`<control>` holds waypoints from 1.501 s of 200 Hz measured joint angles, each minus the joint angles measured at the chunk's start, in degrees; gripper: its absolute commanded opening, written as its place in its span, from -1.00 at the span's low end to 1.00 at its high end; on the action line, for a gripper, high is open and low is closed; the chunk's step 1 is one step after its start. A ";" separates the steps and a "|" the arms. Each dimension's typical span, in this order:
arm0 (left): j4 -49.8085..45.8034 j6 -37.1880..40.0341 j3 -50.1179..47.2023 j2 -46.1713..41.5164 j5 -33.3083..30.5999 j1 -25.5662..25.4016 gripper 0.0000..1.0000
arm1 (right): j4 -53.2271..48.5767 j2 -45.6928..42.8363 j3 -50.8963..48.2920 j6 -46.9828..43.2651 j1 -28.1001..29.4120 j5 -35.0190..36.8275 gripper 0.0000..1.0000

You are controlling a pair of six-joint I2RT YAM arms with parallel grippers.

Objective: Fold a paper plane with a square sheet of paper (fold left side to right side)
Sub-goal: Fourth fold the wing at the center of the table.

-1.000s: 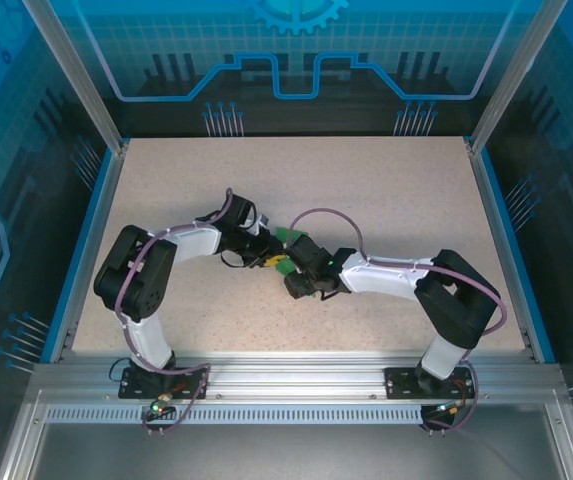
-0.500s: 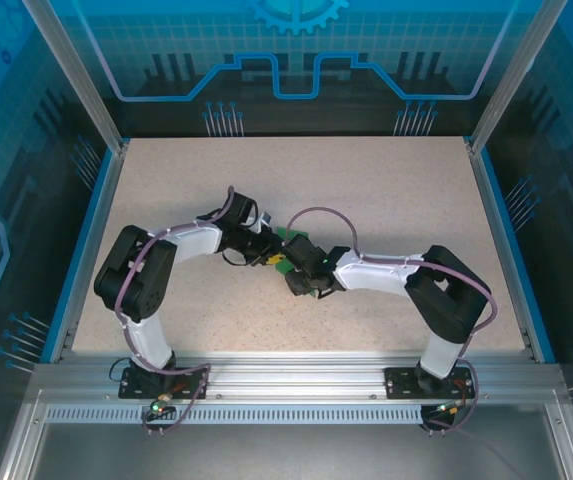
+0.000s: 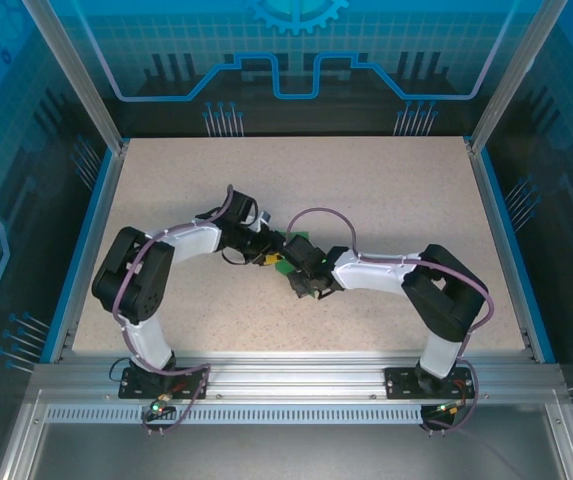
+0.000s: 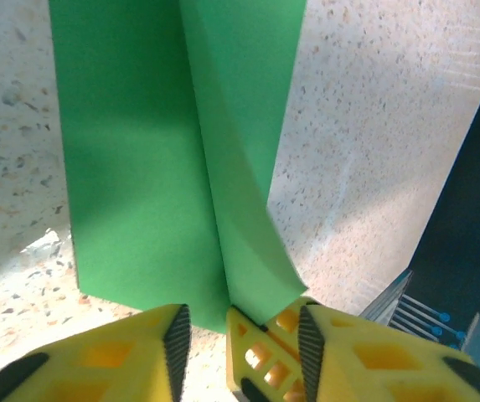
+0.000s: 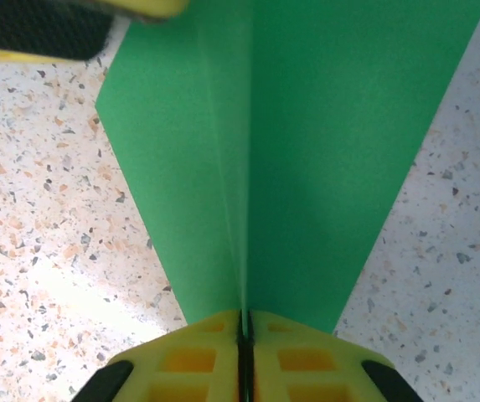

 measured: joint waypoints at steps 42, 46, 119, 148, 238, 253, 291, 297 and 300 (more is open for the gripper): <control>-1.95 0.92 0.02 -5.11 -0.46 1.49 0.12 | 1.07 -0.02 -0.59 0.13 -0.50 -2.36 -0.86; -2.14 1.01 0.02 -5.62 -0.50 1.73 0.11 | 1.27 -0.02 -0.79 0.15 -0.61 -2.64 -0.86; -2.54 2.32 -0.74 -5.27 -0.83 3.54 -0.33 | 5.40 -2.62 -4.70 1.07 -4.74 -11.52 -0.87; -2.47 2.32 -0.68 -1.81 -0.79 2.25 -0.32 | 6.78 -3.19 -5.53 1.64 -6.05 -14.99 -0.87; -1.51 2.29 3.10 5.60 -0.35 -1.57 -0.22 | 8.46 -3.19 -5.81 2.95 -7.72 -20.59 -0.88; -1.44 2.32 3.76 6.54 -0.35 -1.57 -0.22 | 8.72 -3.19 -5.81 3.17 -7.80 -20.94 -0.87; -1.16 2.27 4.59 8.24 -0.37 -1.62 -0.17 | 8.87 -3.04 -5.81 3.65 -8.68 -22.45 -0.87; -1.14 2.29 4.72 8.46 -0.37 -1.64 -0.16 | 8.96 -2.93 -5.81 3.72 -8.76 -22.62 -0.87; -1.14 2.27 4.79 8.55 -0.37 -1.66 -0.16 | 9.03 -2.86 -5.81 3.80 -8.85 -22.75 -0.87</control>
